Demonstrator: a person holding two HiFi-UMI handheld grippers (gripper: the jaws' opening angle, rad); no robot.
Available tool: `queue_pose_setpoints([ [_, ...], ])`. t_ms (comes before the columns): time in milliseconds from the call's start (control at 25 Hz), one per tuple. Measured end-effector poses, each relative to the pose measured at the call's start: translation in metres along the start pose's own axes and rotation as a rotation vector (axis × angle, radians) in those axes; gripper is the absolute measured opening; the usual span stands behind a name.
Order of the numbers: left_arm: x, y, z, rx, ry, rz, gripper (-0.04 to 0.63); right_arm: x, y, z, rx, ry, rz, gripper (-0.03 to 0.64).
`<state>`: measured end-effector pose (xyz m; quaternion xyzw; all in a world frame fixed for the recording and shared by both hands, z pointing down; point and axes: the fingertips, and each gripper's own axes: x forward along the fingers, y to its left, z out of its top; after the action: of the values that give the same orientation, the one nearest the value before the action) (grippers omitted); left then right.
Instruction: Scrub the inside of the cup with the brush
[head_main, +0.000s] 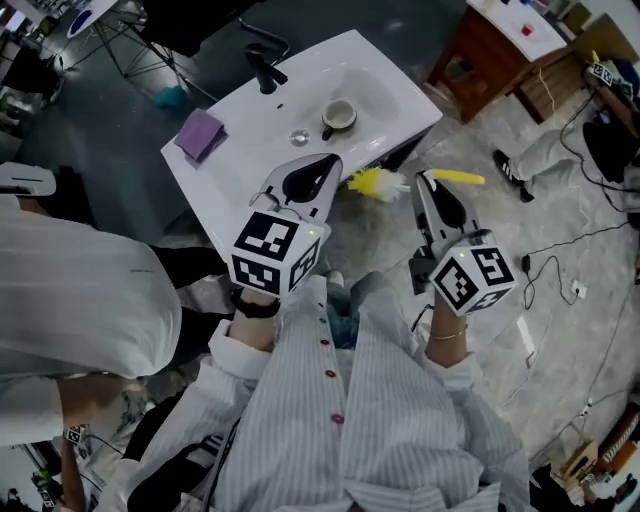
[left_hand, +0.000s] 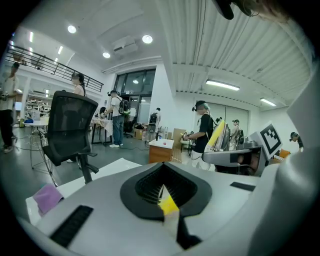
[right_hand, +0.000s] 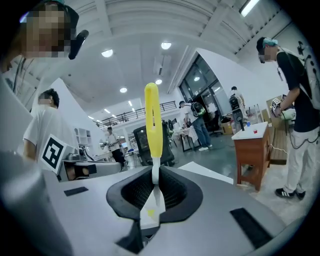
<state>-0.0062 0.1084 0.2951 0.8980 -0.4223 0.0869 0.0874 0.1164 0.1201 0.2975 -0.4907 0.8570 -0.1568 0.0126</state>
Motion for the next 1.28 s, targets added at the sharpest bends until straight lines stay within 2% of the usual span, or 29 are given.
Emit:
queue_pose_setpoints([
  [320, 0.026, 0.038, -0.014, -0.035, 0.024, 0.039, 0.009, 0.043, -0.029, -0.008, 0.032, 0.03, 0.012, 0.055],
  [640, 0.085, 0.081, 0.001, -0.047, 0.028, 0.112, 0.009, 0.114, -0.073, 0.007, 0.033, 0.067, 0.082, 0.055],
  [960, 0.152, 0.133, 0.035, -0.078, 0.036, 0.211, 0.009, 0.204, -0.115, 0.044, 0.019, 0.131, 0.204, 0.055],
  [1280, 0.202, 0.171, 0.057, -0.124, 0.012, 0.356, 0.009, 0.281, -0.145, 0.07, -0.027, 0.196, 0.373, 0.055],
])
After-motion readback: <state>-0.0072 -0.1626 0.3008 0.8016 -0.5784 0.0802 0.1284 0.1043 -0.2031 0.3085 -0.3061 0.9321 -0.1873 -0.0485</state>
